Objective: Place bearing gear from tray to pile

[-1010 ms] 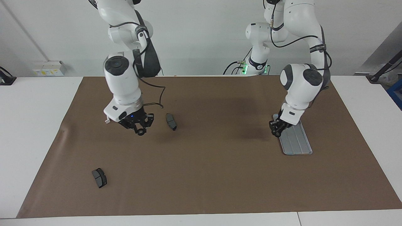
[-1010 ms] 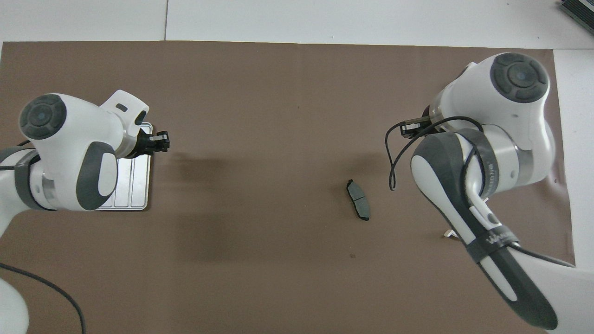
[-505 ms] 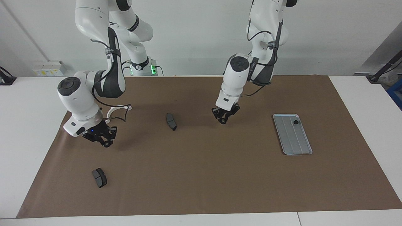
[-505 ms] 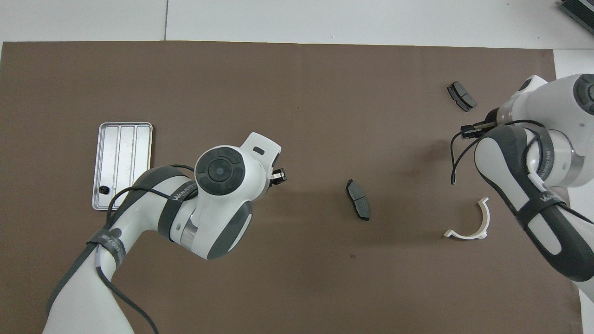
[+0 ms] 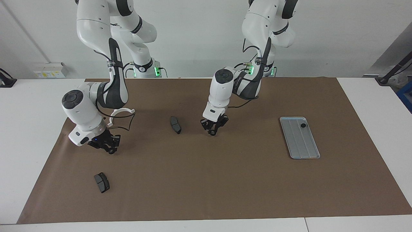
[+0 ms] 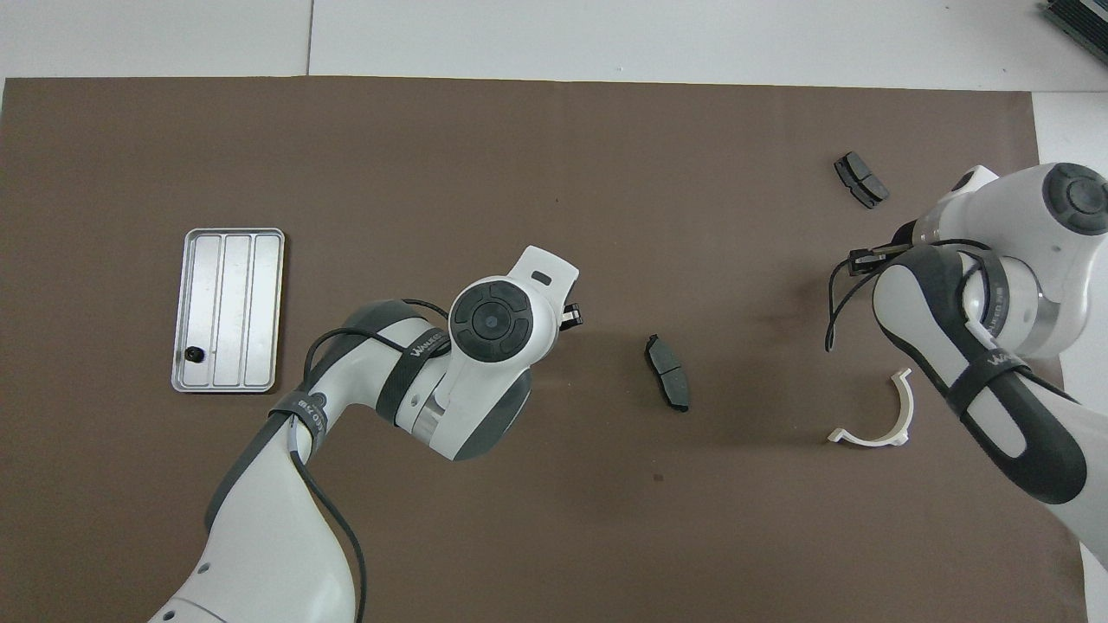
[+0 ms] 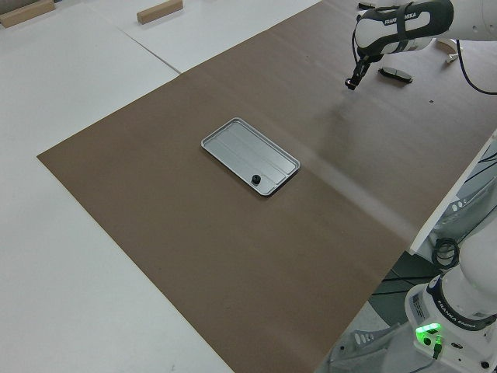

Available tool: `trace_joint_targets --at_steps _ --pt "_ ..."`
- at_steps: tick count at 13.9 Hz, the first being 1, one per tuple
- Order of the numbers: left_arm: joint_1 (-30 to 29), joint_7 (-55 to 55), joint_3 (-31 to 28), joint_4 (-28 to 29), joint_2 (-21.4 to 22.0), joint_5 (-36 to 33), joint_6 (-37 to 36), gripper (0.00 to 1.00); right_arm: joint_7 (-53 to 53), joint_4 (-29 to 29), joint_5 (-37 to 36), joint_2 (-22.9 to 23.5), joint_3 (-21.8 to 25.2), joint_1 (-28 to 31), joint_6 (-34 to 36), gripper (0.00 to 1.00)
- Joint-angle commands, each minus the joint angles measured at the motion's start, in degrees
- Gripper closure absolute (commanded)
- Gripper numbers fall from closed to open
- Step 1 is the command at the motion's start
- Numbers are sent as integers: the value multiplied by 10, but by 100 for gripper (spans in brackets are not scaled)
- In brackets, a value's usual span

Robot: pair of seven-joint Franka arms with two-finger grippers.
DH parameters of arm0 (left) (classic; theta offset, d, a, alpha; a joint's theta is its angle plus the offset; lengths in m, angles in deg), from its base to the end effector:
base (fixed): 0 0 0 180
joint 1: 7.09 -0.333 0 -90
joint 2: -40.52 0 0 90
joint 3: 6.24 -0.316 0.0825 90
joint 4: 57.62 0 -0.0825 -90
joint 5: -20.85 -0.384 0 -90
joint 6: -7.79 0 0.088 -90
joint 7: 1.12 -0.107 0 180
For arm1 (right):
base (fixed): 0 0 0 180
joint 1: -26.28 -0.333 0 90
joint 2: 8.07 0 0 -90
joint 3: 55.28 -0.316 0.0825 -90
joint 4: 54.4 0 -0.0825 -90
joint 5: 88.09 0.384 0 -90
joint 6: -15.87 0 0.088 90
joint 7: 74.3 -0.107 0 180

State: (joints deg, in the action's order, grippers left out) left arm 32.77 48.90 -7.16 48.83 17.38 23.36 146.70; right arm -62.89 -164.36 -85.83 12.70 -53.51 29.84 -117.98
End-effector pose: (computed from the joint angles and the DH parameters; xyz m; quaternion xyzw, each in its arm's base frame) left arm 0.5071 -0.4110 0.3187 0.9905 0.1105 0.0492 0.0659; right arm 0.6252 -0.0567 0.3092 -0.9987 -0.0409 -0.0284 0.0051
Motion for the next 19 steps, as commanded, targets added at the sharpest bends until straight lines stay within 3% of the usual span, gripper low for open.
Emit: trace_joint_targets --at_steps 1,2,3,7,9,12,15,19 --pt "7 11 -5 -15 -8 -14 13 64 10 -19 16 -8 -9 9 -20 48" --pt "8 11 -5 -15 -8 -14 14 31 7 -19 16 -8 -8 9 -20 0" --pt "16 12 -7 -15 -7 -14 6 0 7 -18 16 -8 -9 10 -19 0" --pt "9 12 -11 -40 -5 -15 -47 0 -22 -7 16 -41 -9 -14 -7 0" --pt "-12 7 -39 -44 21 -18 -72 0 -59 -5 16 -61 -9 -41 4 0" --pt "-102 -4 -42 -41 68 -19 -118 0 -107 17 15 -64 -9 -100 38 0" --pt "-169 -27 -42 -31 75 -19 -127 0 -204 36 6 -59 -9 -165 40 0" --pt "-261 -170 -42 47 107 -19 -119 0 -285 65 6 -37 -9 -247 39 0"
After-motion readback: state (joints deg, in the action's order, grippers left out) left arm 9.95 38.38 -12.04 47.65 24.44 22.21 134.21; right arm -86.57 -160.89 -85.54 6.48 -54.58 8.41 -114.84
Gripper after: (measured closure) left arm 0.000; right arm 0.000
